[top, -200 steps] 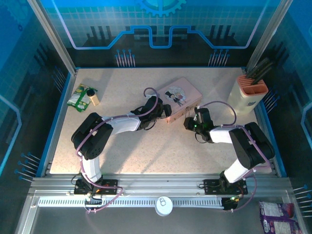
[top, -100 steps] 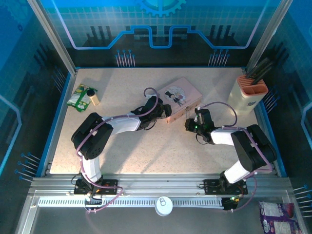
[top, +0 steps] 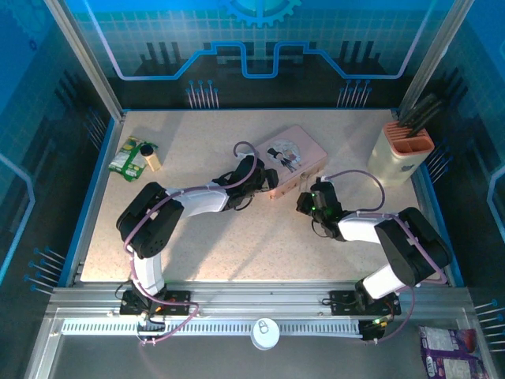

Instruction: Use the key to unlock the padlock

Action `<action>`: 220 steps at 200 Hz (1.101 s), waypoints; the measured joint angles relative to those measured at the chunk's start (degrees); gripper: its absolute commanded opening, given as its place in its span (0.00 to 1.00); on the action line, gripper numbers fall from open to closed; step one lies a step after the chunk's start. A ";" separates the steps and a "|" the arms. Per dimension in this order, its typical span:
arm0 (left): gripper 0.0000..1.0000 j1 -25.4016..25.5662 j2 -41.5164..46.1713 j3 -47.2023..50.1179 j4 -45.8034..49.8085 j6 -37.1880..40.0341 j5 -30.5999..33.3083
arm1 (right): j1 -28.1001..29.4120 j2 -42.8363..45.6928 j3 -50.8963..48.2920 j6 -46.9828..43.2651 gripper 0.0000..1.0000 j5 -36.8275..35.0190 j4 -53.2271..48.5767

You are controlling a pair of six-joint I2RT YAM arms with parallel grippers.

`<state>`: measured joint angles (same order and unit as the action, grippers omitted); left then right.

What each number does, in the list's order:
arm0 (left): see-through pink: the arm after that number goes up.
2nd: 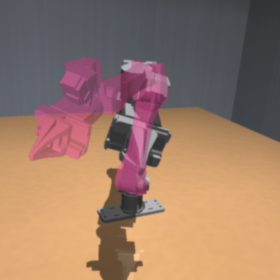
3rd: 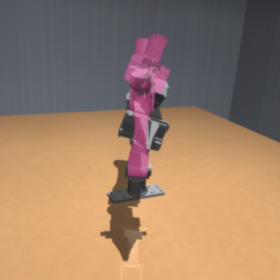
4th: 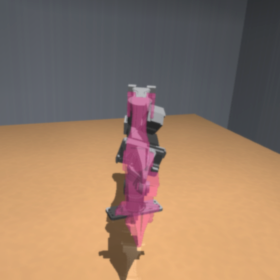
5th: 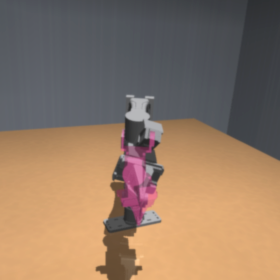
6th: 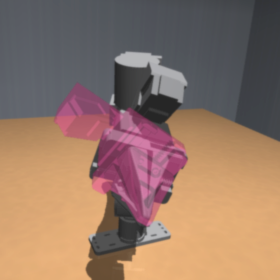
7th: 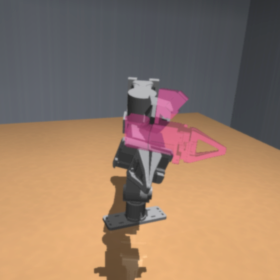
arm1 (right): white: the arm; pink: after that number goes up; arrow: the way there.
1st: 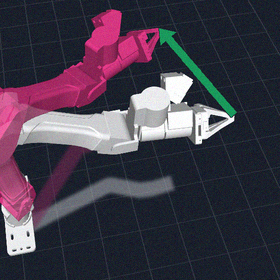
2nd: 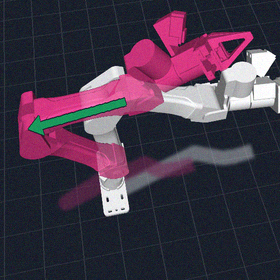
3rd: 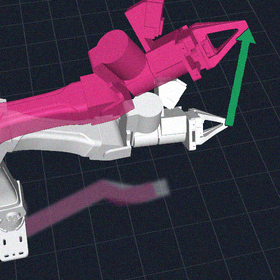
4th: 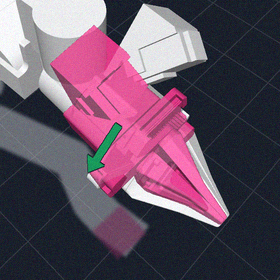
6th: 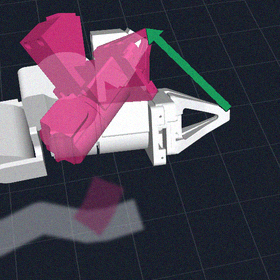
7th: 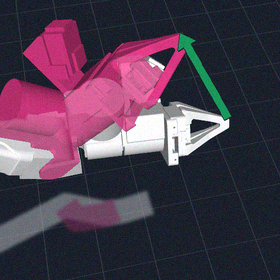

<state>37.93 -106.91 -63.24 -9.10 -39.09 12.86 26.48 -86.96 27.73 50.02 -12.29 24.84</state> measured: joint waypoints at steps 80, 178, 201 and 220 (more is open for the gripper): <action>0.68 0.94 -1.09 -1.29 0.04 -0.04 0.87 | 3.19 -1.73 2.23 10.12 0.00 -7.67 2.49; 0.68 1.42 -2.14 -2.34 -0.46 -0.04 1.07 | 1.18 -6.16 6.27 15.85 0.00 -9.70 0.52; 0.68 1.57 -2.23 -2.56 -0.37 -0.04 1.09 | 0.37 -6.19 6.64 15.28 0.00 -8.57 0.46; 0.68 1.57 -2.34 -2.64 -0.37 -0.04 1.09 | -0.02 -6.19 7.26 14.45 0.00 -8.02 -0.33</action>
<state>39.51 -109.25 -65.89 -9.47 -39.13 13.96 26.46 -93.14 34.98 64.47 -20.32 24.51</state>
